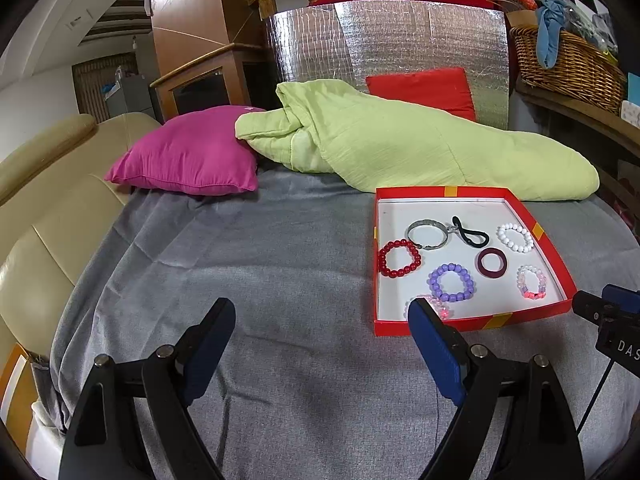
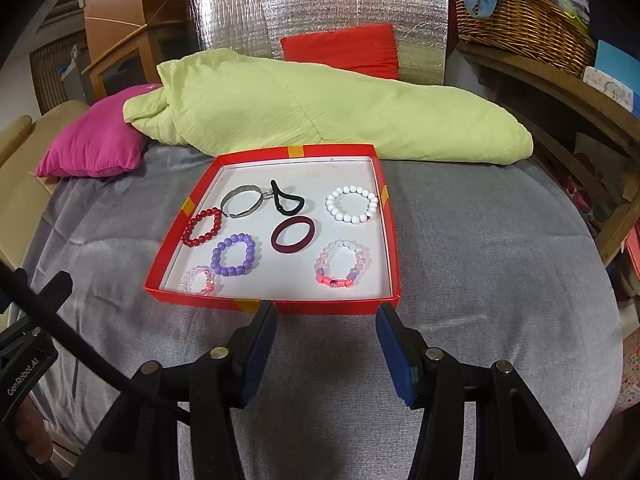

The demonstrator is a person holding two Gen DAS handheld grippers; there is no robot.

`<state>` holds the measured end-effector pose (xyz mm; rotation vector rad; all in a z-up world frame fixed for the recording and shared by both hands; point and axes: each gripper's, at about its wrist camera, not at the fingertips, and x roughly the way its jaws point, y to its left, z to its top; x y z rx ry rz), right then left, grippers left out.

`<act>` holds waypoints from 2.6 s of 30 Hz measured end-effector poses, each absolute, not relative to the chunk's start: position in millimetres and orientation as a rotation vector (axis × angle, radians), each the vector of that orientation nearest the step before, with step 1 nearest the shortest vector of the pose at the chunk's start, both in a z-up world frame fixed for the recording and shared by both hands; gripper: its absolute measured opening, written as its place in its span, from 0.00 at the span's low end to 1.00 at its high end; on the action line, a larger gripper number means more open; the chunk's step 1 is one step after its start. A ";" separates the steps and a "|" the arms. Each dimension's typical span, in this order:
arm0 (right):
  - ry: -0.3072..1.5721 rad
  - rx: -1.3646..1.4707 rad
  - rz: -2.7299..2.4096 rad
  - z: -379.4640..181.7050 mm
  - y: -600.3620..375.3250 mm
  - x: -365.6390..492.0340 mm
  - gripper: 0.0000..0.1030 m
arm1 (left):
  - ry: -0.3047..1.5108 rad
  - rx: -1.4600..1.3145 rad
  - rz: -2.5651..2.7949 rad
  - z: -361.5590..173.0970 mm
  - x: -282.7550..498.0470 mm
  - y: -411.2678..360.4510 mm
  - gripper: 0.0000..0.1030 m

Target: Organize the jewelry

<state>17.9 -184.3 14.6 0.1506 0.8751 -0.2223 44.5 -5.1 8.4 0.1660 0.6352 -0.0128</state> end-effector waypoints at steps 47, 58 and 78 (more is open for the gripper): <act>0.871 0.132 -0.206 12.5 -170.4 19.7 0.54 | 0.631 0.163 -0.029 12.0 37.6 2.4 0.86; 0.870 0.130 -0.207 11.8 -171.9 19.4 0.54 | 0.632 0.169 -0.034 11.7 35.2 1.1 0.86; 0.874 0.123 -0.206 11.1 -176.9 18.3 0.54 | 0.640 0.178 -0.047 10.5 34.4 -3.3 0.86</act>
